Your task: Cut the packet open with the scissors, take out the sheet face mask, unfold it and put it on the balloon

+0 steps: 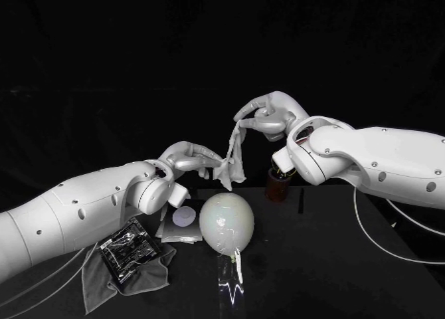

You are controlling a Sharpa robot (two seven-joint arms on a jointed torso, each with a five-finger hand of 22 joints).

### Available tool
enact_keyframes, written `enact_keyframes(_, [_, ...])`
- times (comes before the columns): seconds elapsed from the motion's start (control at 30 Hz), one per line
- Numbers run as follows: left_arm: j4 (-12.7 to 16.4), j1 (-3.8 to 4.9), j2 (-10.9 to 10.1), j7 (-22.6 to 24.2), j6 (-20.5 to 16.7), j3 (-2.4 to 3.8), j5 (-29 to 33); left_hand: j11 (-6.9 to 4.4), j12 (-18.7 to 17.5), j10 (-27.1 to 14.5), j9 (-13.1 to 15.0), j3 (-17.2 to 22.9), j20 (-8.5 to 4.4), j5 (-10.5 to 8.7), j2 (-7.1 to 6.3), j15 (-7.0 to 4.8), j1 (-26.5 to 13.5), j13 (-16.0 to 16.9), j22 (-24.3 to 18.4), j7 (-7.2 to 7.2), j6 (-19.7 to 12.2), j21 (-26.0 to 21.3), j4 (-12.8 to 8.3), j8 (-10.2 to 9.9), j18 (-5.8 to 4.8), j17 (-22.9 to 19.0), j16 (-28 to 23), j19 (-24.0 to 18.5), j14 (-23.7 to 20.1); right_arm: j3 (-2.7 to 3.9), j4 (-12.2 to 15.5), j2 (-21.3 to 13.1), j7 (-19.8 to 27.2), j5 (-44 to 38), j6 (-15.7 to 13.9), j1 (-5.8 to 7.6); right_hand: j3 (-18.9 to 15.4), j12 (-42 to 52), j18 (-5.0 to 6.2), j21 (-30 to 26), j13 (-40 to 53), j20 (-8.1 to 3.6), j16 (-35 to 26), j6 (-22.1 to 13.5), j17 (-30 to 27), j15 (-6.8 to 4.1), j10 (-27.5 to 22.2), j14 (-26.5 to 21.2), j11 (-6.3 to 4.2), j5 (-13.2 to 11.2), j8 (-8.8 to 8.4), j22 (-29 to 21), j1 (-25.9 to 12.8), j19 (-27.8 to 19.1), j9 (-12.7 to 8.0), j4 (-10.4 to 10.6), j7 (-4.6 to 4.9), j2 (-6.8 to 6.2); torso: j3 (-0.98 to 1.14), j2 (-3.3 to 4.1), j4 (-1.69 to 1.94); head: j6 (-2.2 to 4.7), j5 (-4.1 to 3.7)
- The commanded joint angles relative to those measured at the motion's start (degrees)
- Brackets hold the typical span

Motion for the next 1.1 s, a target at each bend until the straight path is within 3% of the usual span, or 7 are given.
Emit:
enact_keyframes(0.03, [0.21, -0.03, 0.35, 3.78, -2.66, 0.03, -3.54, 0.32, -1.06, -1.58, -0.42, -1.16, 0.25, 0.12, -1.37, 0.46, -1.72, -0.55, -0.60, 0.17, -1.45, -1.05, 0.38, -1.01, 0.21, -0.21, -0.63, -0.91, -0.95, 0.08, 0.07, 0.22, 0.86, 0.12, 0.05, 0.09, 0.03, 0.40, -0.80, 0.30, 15.05, -0.21, 0.20, 0.19, 15.06, -0.36, 6.29, 6.09, 0.09, -0.20, 0.25, 15.06, -0.31, 6.33, 0.04, -0.44, 0.02, 0.25, -0.01, 0.02, 0.02, -0.16, 0.03])
enact_keyframes(0.53, [1.35, -0.12, 0.86, 6.54, -5.60, 0.00, -8.95, 1.12, -2.47, -3.74, -0.92, -3.38, 1.40, 0.11, -2.31, 1.22, -2.64, -1.60, -2.07, 0.50, -2.38, -3.18, 0.96, -2.18, 0.56, -0.31, -0.62, -0.73, -1.50, 0.09, -0.43, 0.99, 0.61, 0.11, 0.28, 0.11, 0.03, 0.40, -0.80, 0.30, 15.05, -0.21, 0.20, 0.19, 15.06, -0.36, 6.29, 6.09, 0.09, -0.20, 0.25, 15.06, -0.31, 6.33, 0.04, -0.44, 0.02, 0.25, 0.01, -0.05, -0.02, -0.19, 0.15])
enact_keyframes(0.83, [1.83, -0.12, 0.88, 5.67, -6.46, 0.00, -13.26, 1.22, -2.59, -4.07, -0.95, -4.13, 1.70, 0.12, -2.86, 1.34, -2.62, -1.83, -2.58, 0.48, -2.20, -3.81, 0.91, -2.23, 0.71, -0.24, -0.27, -0.24, -1.22, 0.09, -0.51, 1.03, 0.55, 0.01, 0.19, 0.11, 0.03, 0.40, -0.80, 0.30, 15.05, -0.21, 0.20, 0.19, 15.06, -0.36, 6.29, 6.09, 0.09, -0.20, 0.25, 15.06, -0.31, 6.33, 0.04, -0.44, 0.02, 0.25, 0.02, -0.05, 0.00, -0.25, 0.04])
enact_keyframes(1.03, [2.76, -0.18, 0.74, 5.45, -8.13, 0.00, -16.72, 1.18, -1.63, -3.58, -0.70, -7.37, 2.07, 0.10, -5.37, 1.37, -5.29, -1.57, -3.56, 0.44, -1.59, -5.01, 2.06, -1.68, 0.80, 0.09, 0.83, 0.80, -0.24, 0.09, -0.67, 1.07, 0.48, -0.13, 0.16, 0.11, 0.08, 0.40, -0.80, 0.30, 15.05, -0.21, 0.20, 0.14, 15.06, -0.36, 6.29, 6.09, 0.10, -0.31, 0.26, 15.06, -0.29, 6.33, 0.03, -0.48, 0.03, 0.32, 0.00, -0.05, 0.00, -0.25, -0.06])
enact_keyframes(1.1, [3.02, -0.21, 0.66, 5.76, -8.77, 0.00, -17.16, 1.15, -1.20, -3.56, -0.58, -8.01, 2.11, 0.10, -5.62, 1.36, -5.58, -1.36, -3.77, 0.43, -1.60, -5.27, 2.30, -1.44, 0.81, 0.12, 0.98, 1.06, -0.11, 0.09, -0.75, 1.10, 0.45, -0.16, 0.15, 0.11, 0.08, 0.40, -0.80, 0.30, 15.05, -0.21, 0.20, 0.14, 15.06, -0.36, 6.29, 6.09, 0.10, -0.31, 0.26, 15.06, -0.29, 6.33, 0.03, -0.48, 0.03, 0.32, 0.00, -0.05, 0.00, -0.25, -0.07])
